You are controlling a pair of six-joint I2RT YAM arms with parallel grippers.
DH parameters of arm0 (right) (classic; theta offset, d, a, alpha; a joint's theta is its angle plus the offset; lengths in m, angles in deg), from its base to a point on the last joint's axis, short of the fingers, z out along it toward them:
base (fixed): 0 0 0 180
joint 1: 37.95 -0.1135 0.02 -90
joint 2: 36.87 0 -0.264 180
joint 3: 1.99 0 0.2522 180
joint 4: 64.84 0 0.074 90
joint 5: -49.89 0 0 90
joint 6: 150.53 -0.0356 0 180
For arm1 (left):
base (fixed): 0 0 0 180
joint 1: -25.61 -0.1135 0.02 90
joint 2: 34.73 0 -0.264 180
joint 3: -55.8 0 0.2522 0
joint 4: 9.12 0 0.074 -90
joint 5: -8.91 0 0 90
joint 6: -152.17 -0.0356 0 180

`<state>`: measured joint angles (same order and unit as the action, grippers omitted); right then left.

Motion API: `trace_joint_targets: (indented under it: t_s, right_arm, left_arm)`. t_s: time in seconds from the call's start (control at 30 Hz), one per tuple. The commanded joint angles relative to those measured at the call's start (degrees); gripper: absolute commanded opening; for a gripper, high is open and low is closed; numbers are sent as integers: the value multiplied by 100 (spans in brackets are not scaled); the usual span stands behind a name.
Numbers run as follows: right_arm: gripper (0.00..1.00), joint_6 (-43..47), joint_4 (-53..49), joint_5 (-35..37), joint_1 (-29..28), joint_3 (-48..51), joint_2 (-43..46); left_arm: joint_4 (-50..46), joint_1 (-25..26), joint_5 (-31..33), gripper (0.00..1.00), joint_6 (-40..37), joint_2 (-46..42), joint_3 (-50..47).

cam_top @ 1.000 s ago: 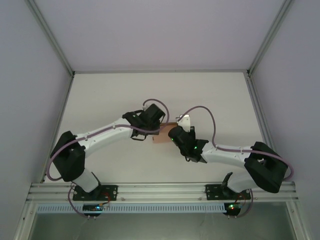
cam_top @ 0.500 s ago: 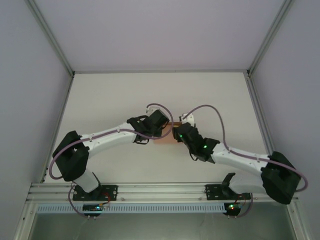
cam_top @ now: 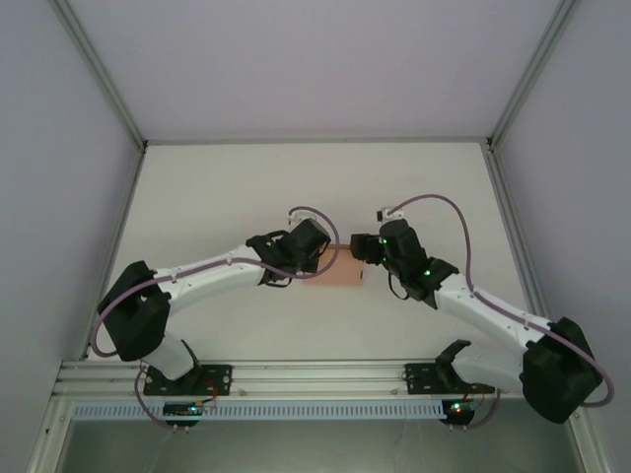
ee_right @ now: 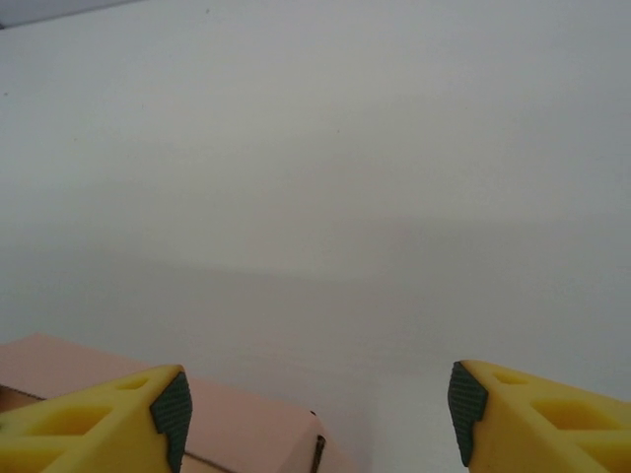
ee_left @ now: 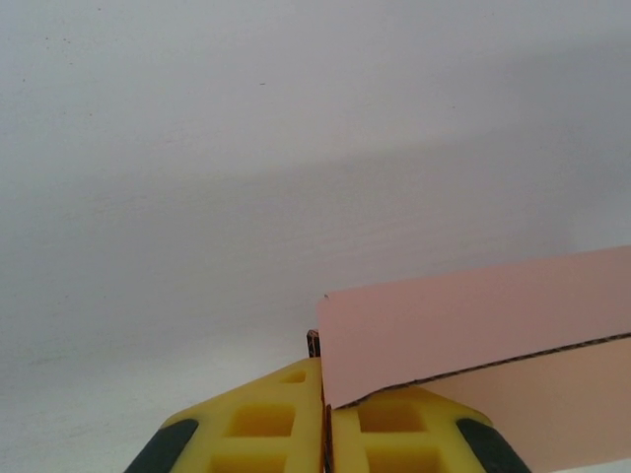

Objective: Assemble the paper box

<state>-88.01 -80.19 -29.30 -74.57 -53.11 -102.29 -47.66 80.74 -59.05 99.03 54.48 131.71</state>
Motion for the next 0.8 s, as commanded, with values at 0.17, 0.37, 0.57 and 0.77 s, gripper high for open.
trace_joint_targets:
  t_s: [0.17, 0.37, 0.57, 0.77]
  right_arm:
    - [64, -593, -229, -121, -62, 182, -220]
    - [60, -910, -304, 58, -197, 458, -188]
    - [59, -1067, -609, 375, -389, 543, 12]
    - [58, -1240, -606, 448, -482, 911, 354]
  left_arm:
    - [-158, 114, -582, 17, -332, -316, -361]
    - [-57, 83, -807, 39, -949, -668, -252]
    - [-206, 51, -1068, 62, -1348, -990, -128]
    - [-159, -220, -1244, 85, -890, -1078, -181]
